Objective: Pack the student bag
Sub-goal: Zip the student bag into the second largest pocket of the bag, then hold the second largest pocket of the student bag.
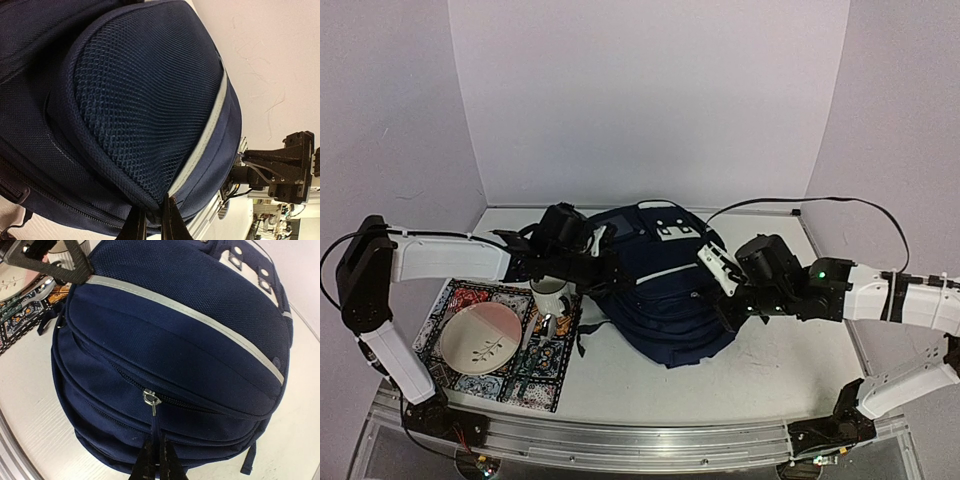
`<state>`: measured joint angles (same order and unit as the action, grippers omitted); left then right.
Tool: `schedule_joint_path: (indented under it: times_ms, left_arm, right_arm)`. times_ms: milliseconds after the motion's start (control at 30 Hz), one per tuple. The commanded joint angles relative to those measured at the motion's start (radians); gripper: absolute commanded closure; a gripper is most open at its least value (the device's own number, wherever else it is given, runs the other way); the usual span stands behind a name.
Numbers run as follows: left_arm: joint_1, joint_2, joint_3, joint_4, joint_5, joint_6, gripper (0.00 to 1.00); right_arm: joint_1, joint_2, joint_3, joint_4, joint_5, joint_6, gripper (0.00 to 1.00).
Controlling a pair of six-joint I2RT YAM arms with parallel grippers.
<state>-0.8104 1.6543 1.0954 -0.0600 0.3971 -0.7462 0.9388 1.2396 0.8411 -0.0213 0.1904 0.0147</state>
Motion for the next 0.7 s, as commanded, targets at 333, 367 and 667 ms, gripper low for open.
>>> schedule_joint_path:
  times_ms: [333, 367, 667]
  left_arm:
    - [0.134, 0.103, 0.315, -0.198, -0.240, 0.295, 0.88]
    - [0.134, 0.096, 0.311, -0.198, -0.250, 0.259, 0.83]
    - [0.131, -0.048, 0.136, -0.156, -0.231, -0.048, 0.54]
  right_arm:
    - [0.127, 0.223, 0.198, 0.053, -0.118, 0.110, 1.00]
    - [0.132, 0.258, 0.229, 0.055, -0.109, 0.111, 1.00]
    - [0.150, 0.397, 0.345, 0.067, -0.054, 0.136, 1.00]
